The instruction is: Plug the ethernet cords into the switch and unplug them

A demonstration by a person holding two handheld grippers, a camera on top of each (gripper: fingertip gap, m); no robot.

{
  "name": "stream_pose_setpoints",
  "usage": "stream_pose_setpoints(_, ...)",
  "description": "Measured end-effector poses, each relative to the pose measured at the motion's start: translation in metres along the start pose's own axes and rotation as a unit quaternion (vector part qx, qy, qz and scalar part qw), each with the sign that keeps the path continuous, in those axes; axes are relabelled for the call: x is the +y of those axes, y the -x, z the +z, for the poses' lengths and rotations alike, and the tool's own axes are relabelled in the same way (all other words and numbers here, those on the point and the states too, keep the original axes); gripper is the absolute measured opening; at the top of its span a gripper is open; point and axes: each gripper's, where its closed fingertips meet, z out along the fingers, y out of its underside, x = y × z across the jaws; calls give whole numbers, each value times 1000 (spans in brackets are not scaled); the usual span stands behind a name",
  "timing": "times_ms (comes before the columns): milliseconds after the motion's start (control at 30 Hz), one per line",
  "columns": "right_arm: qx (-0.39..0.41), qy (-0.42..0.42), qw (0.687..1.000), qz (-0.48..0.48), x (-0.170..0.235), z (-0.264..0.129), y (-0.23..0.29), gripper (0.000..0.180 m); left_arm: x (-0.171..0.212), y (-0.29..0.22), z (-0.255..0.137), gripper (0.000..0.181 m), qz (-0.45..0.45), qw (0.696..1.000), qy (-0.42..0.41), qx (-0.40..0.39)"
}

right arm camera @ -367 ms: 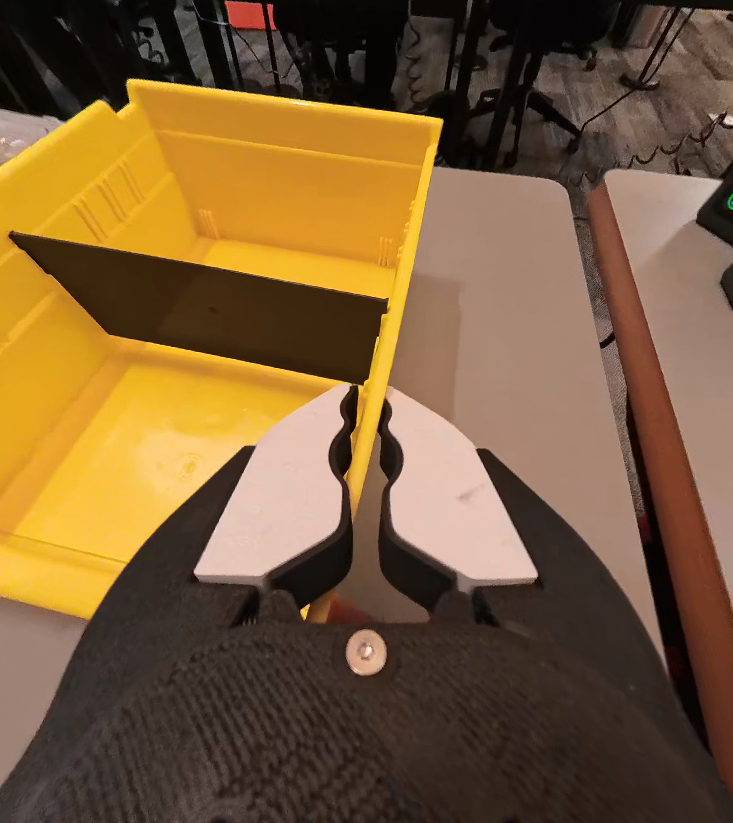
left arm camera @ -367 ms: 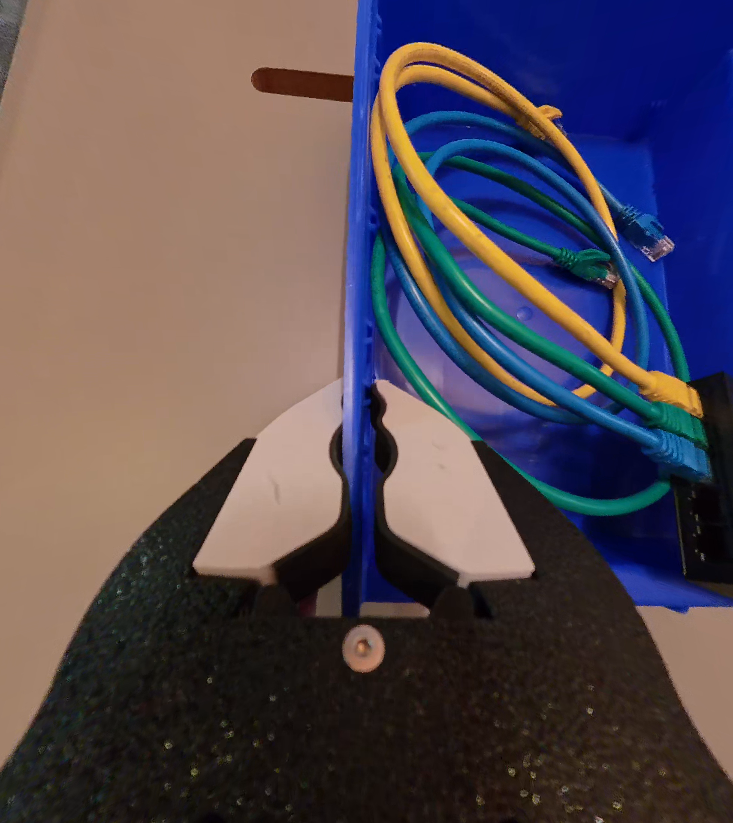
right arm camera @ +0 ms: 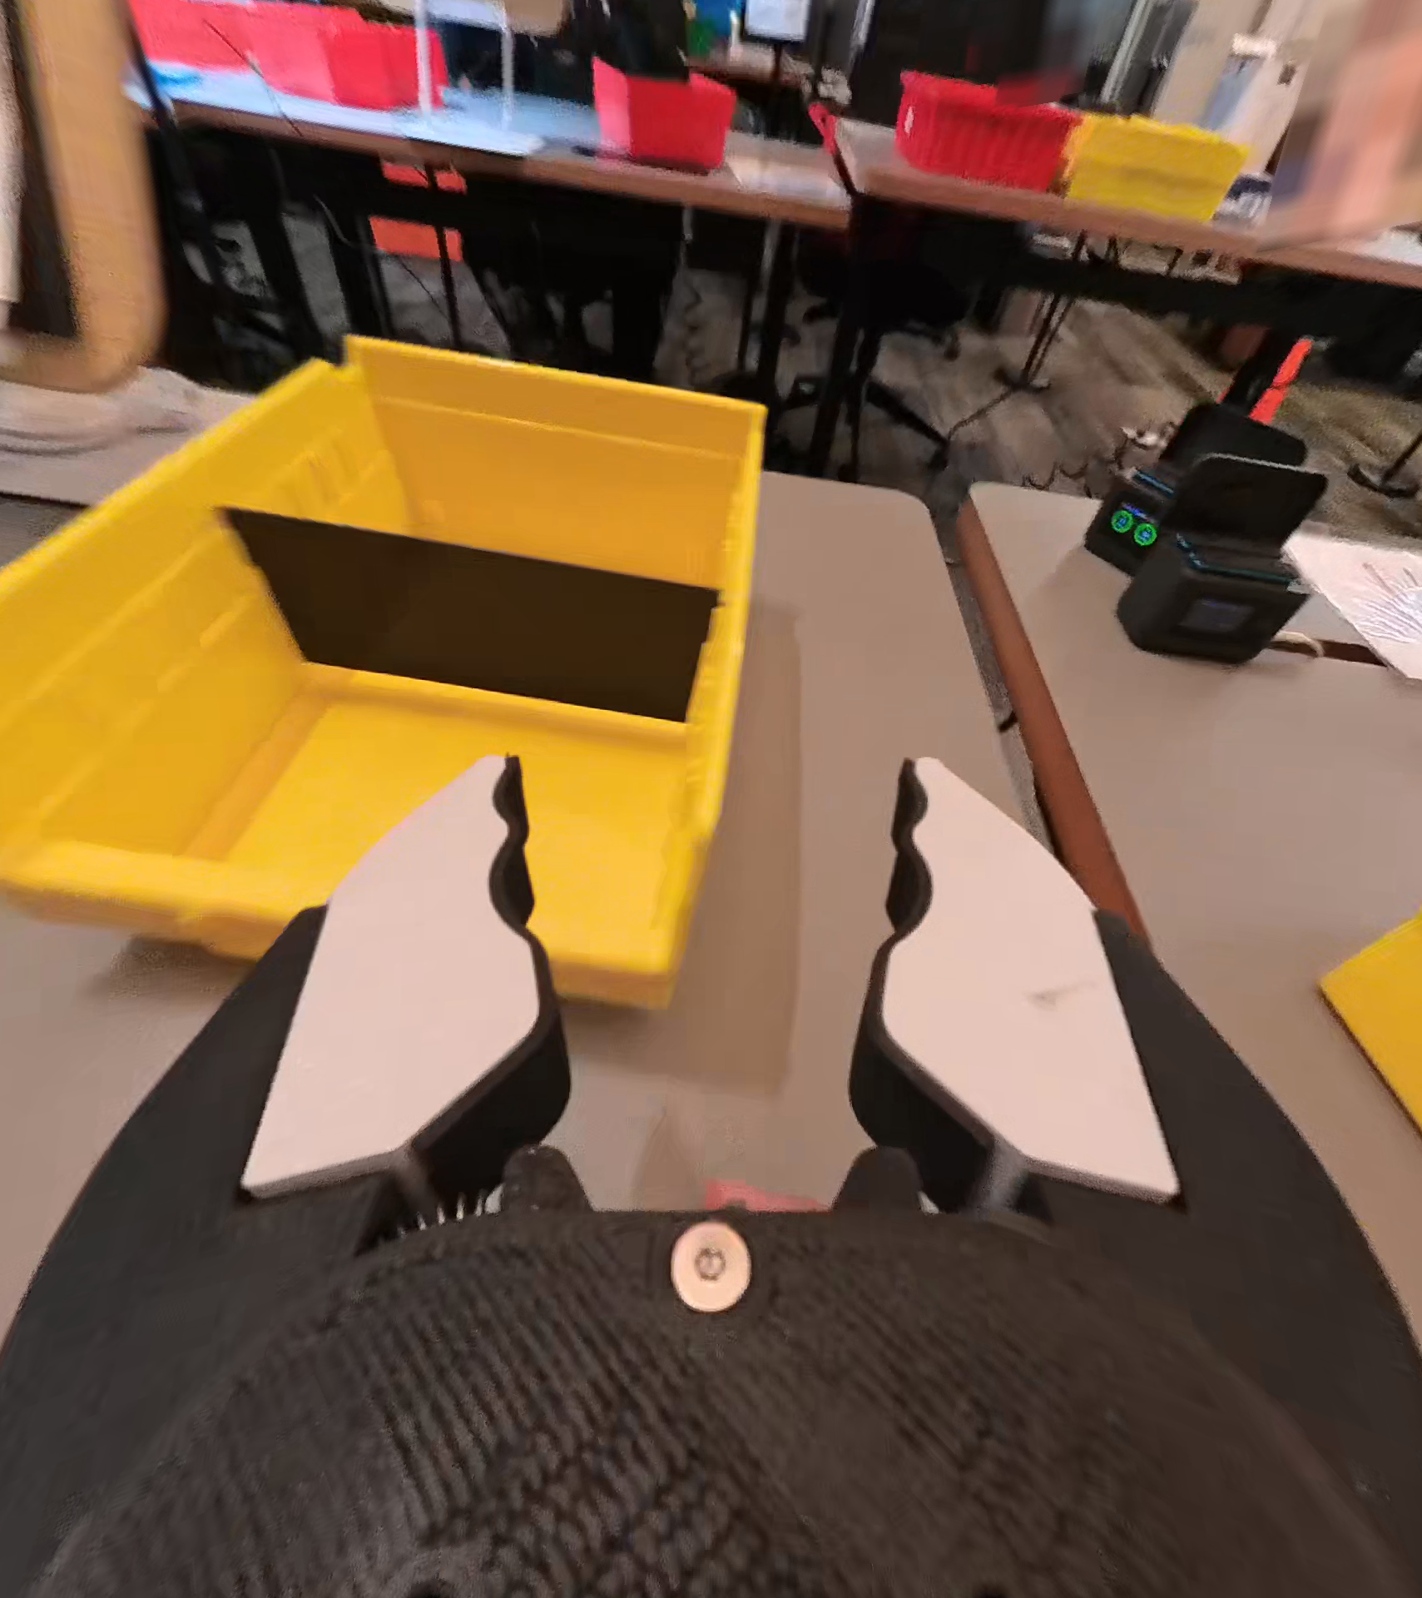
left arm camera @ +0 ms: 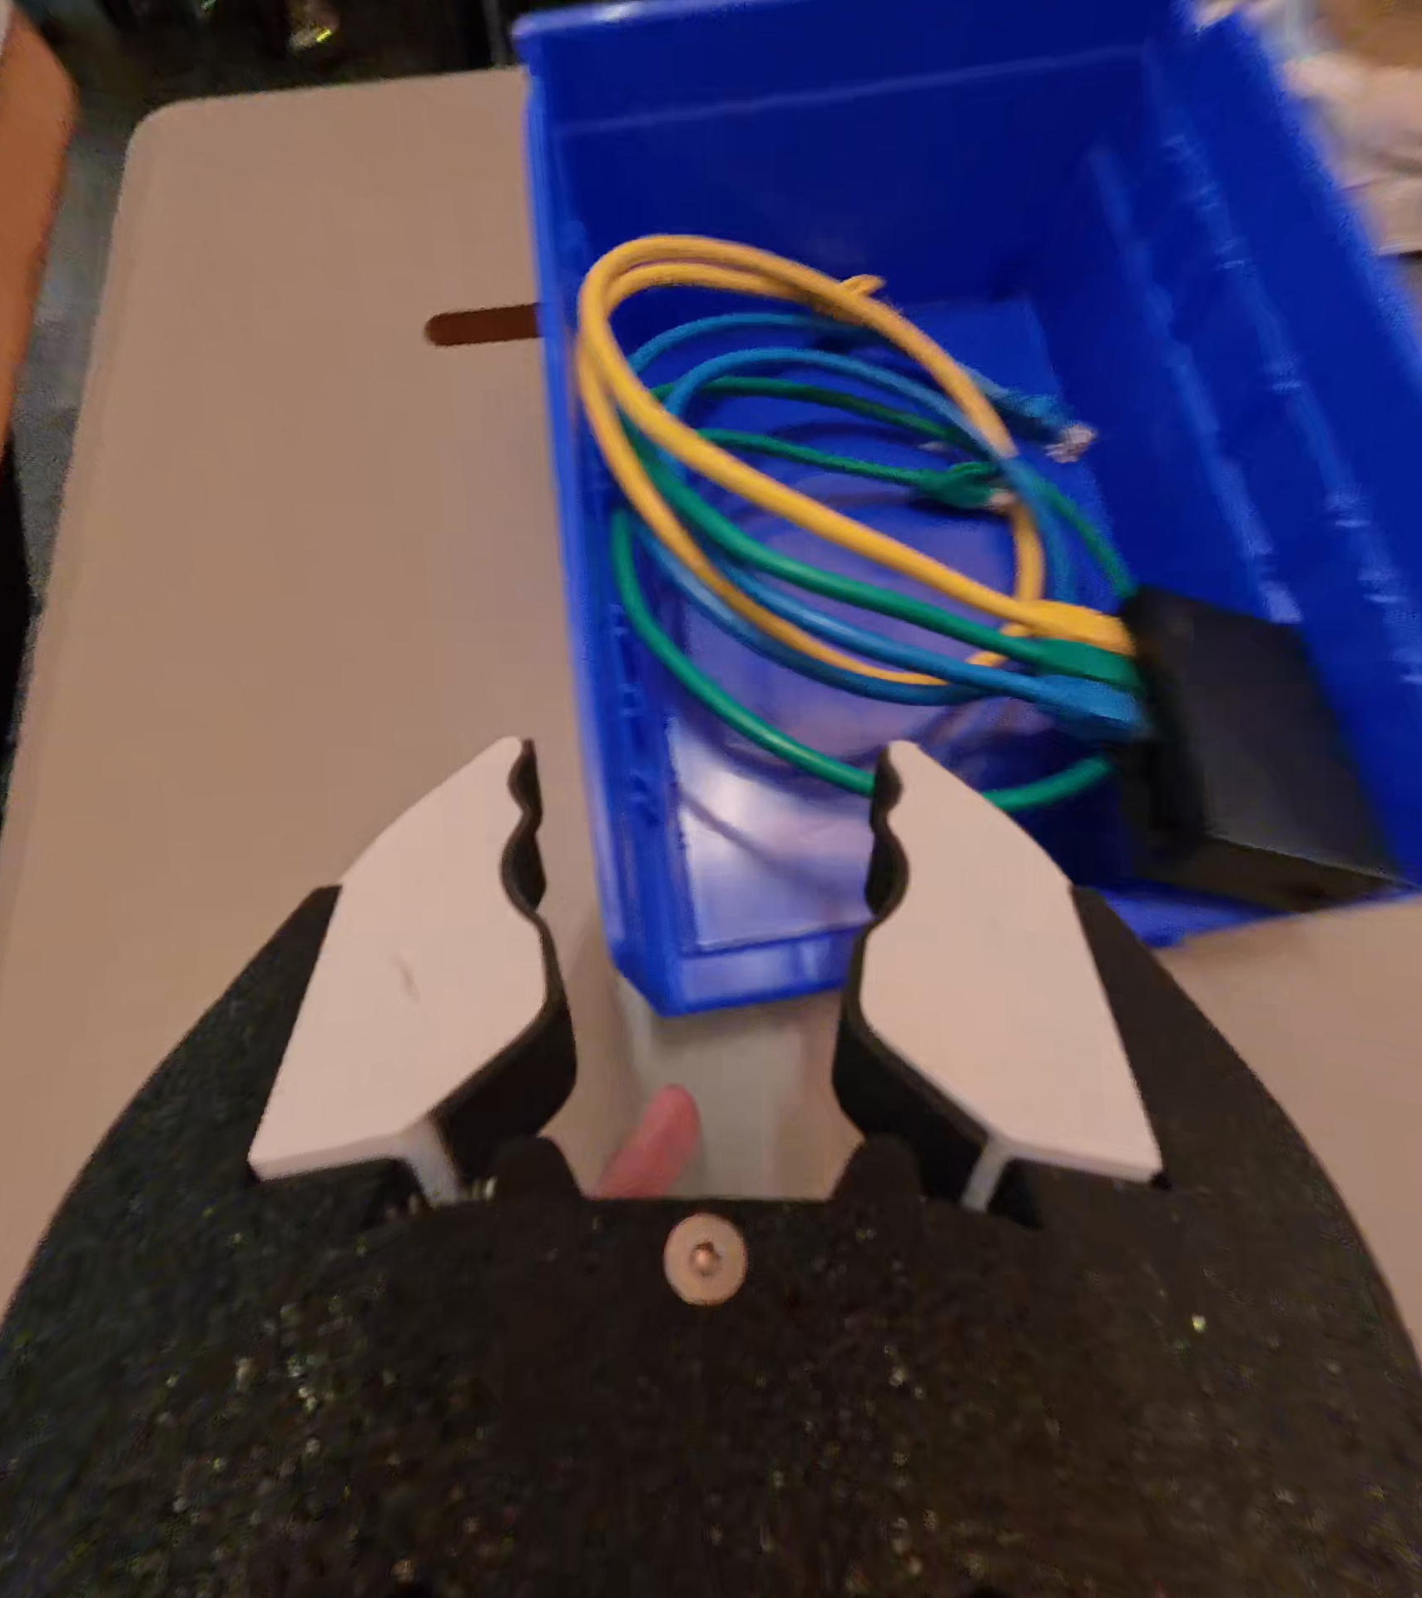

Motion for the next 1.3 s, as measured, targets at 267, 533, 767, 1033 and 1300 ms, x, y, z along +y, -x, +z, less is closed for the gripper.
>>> stream_pose_setpoints(267, -122, -60, 991, 11, -23, -63, 116, 80, 12, -73, -31, 73, 206, 976, -20, 75)
stream_pose_setpoints(533, -192, -56, 980, 2, -31, -71, 190, 82, 23, -117, -20, 79, -249, 928, 38, 273)
stream_pose_setpoints(767, -219, -38, 974, -31, -25, -74, 213, 82, 16, -139, 7, 76, -365, 875, 96, 303)
stream_pose_setpoints(1033, -229, -31, 972, -40, -22, -78, 212, 80, 8, -133, 28, 53, -481, 822, 76, 296)
stream_pose_setpoints(1300, -241, -34, 969, -48, -21, -80, 214, 78, 10, -126, 36, 54, -458, 850, 83, 248)
